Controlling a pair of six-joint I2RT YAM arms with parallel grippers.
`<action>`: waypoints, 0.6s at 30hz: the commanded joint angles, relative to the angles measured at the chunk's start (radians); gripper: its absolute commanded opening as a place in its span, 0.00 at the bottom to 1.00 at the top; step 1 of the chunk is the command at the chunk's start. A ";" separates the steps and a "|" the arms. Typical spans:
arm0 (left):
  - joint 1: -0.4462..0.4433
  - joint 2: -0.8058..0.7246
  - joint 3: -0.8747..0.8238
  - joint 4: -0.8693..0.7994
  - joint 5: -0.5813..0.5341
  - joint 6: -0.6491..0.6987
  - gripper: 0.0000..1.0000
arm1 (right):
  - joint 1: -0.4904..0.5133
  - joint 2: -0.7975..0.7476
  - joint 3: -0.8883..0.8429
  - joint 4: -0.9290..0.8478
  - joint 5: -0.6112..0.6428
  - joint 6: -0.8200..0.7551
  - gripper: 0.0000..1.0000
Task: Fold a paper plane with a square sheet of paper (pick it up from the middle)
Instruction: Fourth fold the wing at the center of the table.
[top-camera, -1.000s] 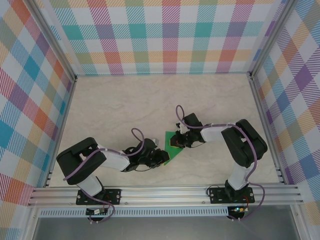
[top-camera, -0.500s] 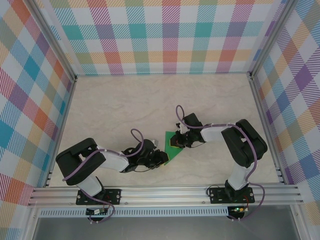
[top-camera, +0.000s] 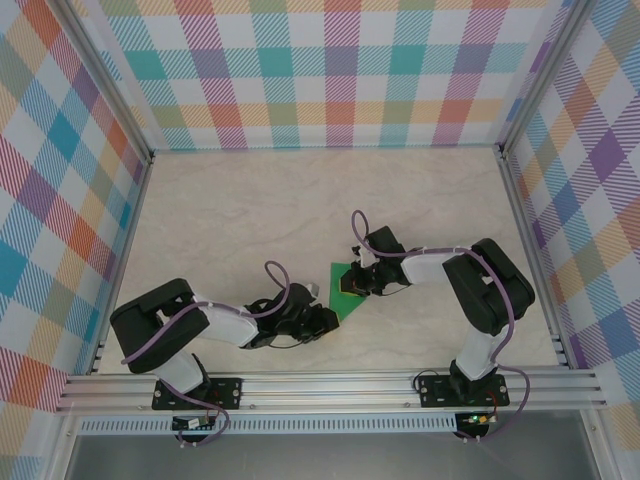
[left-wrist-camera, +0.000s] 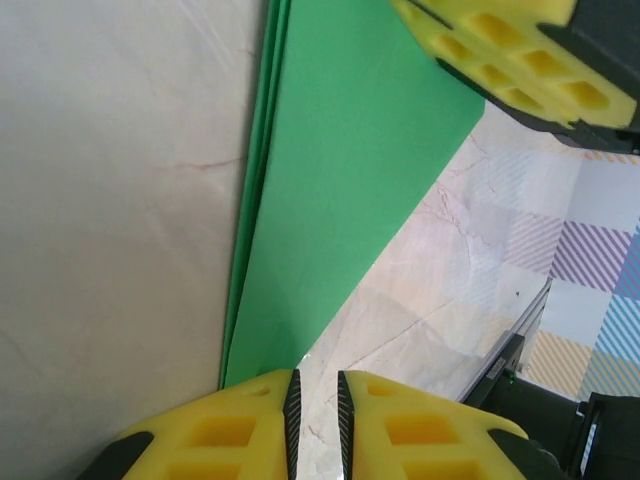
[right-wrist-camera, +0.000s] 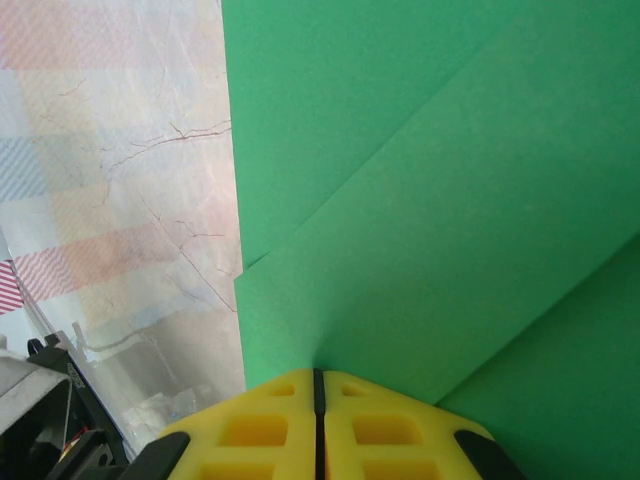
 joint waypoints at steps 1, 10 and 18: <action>-0.039 0.000 -0.046 -0.225 0.078 -0.013 0.20 | 0.007 0.059 -0.028 -0.087 0.133 -0.029 0.08; -0.039 -0.115 -0.023 -0.317 0.012 0.022 0.20 | 0.008 0.028 -0.019 -0.076 0.079 -0.026 0.10; -0.006 -0.313 0.141 -0.711 -0.198 0.155 0.25 | 0.009 -0.116 0.103 -0.245 0.086 -0.082 0.24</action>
